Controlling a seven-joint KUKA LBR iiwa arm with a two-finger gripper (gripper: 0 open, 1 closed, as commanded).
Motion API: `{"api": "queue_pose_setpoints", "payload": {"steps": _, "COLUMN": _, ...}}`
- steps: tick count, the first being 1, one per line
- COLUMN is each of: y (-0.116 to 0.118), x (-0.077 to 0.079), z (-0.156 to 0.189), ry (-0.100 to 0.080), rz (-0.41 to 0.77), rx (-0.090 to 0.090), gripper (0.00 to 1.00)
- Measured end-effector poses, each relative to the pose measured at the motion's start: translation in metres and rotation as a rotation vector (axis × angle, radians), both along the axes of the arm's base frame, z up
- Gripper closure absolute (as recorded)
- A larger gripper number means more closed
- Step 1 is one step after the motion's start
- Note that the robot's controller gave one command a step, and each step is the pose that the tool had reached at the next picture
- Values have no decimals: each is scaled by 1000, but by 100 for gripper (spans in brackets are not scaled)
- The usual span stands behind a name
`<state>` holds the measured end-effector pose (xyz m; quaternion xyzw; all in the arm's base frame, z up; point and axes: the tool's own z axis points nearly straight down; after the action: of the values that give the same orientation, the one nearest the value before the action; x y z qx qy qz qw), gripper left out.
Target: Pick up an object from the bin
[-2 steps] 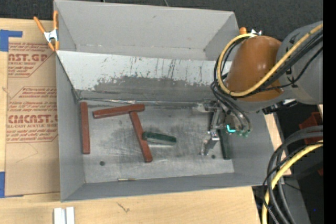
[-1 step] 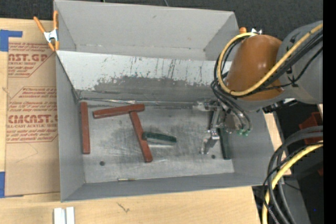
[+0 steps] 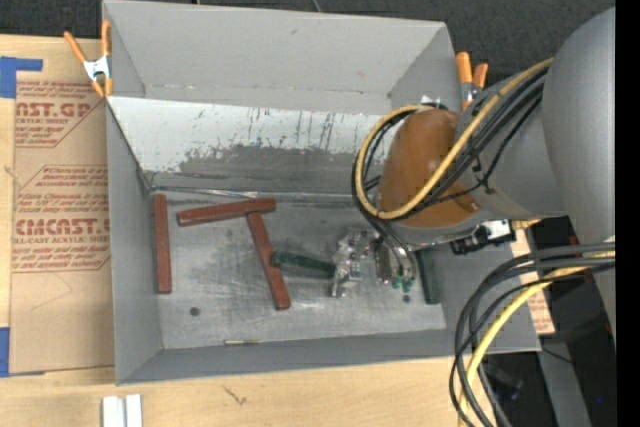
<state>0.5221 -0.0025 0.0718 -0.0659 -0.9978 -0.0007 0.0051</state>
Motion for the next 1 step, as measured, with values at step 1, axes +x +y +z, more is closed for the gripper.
{"api": "queue_pose_setpoints", "payload": {"steps": 1, "y": 0, "x": 0, "z": 0, "ry": -1, "rz": 0, "rx": 0, "gripper": 100}}
